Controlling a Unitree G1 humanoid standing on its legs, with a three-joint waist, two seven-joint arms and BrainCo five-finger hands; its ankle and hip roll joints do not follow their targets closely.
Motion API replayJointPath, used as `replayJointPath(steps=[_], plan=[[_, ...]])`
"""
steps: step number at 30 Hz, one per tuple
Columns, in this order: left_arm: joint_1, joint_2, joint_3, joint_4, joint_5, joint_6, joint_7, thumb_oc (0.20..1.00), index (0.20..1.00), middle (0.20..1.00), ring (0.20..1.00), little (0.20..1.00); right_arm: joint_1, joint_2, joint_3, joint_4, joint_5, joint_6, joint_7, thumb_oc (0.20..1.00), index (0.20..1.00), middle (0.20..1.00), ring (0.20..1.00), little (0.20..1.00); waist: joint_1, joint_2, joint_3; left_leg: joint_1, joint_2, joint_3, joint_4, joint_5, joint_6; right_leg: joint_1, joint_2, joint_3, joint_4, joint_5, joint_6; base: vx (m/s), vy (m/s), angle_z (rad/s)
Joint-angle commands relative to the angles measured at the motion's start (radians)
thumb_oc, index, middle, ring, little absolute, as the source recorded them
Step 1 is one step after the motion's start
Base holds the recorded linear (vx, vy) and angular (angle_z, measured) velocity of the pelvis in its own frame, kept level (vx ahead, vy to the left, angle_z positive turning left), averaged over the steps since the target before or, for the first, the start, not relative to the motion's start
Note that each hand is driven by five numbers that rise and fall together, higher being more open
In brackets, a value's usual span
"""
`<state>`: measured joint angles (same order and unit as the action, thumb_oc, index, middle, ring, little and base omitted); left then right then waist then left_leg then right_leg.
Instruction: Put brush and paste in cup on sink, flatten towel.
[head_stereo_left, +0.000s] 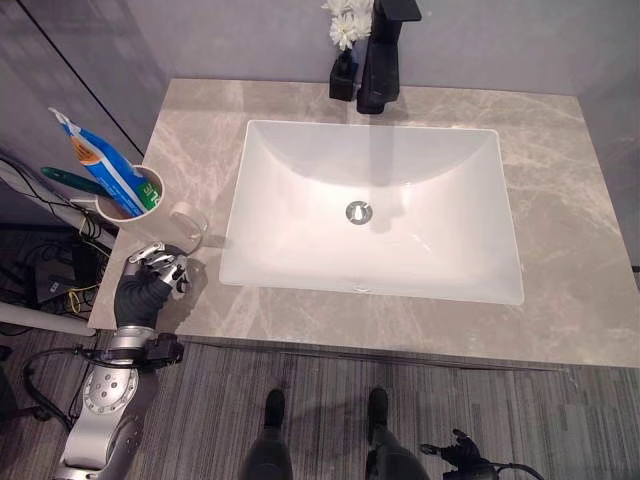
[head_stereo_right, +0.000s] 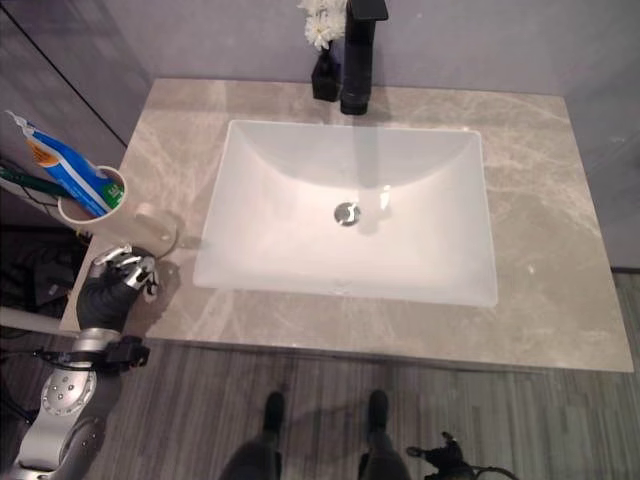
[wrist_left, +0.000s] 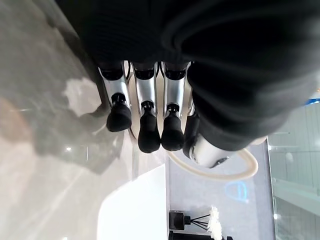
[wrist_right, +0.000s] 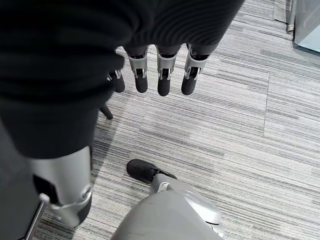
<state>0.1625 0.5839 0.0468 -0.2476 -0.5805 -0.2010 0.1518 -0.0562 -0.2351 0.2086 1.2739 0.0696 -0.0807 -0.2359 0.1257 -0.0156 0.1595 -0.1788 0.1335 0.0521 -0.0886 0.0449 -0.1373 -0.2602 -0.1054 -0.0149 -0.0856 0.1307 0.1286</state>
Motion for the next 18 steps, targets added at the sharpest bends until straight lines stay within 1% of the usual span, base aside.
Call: replayJointPath(steps=[1,5,10,18], plan=[[-0.036,0.018,0.027,0.02,0.026,-0.036,0.031,0.2,0.2,0.2,0.2,0.2,-0.024,0.013,0.031,-0.019,0.045,0.003,-0.015,1.0,1.0,1.0,1.0,1.0,-0.015,-0.017,-0.009,-0.074,-0.032,0.007,0.001,0.054,0.029,0.035,-0.024,0.004,-0.002,-0.017,0.039,0.0,0.0,0.0],[-0.088,0.027,0.025,0.047,0.048,-0.042,0.048,0.2,0.2,0.2,0.2,0.2,-0.021,0.015,0.028,-0.022,0.053,0.001,-0.015,1.0,1.0,1.0,1.0,1.0,-0.024,-0.016,-0.005,-0.089,-0.031,0.011,0.001,0.057,0.023,0.025,-0.028,-0.007,-0.002,-0.014,0.041,-0.01,-0.019,0.12],[-0.187,0.045,0.025,0.107,0.076,-0.054,0.099,0.2,0.2,0.2,0.2,0.2,-0.016,0.016,0.035,-0.032,0.055,0.001,-0.018,1.0,1.0,1.0,1.0,1.0,-0.034,-0.017,-0.005,-0.105,-0.026,0.014,0.001,0.06,0.016,0.013,-0.03,-0.016,-0.002,-0.012,0.043,0.0,-0.014,0.03],[-0.289,0.056,-0.009,0.166,0.098,-0.06,0.132,0.2,0.2,0.2,0.2,0.2,-0.02,0.014,0.028,-0.032,0.069,0.0,-0.027,1.0,1.0,1.0,1.0,1.0,-0.051,-0.018,-0.005,-0.118,-0.023,0.022,0.001,0.061,0.009,-0.002,-0.033,-0.022,-0.002,-0.008,0.046,0.01,-0.005,0.06]])
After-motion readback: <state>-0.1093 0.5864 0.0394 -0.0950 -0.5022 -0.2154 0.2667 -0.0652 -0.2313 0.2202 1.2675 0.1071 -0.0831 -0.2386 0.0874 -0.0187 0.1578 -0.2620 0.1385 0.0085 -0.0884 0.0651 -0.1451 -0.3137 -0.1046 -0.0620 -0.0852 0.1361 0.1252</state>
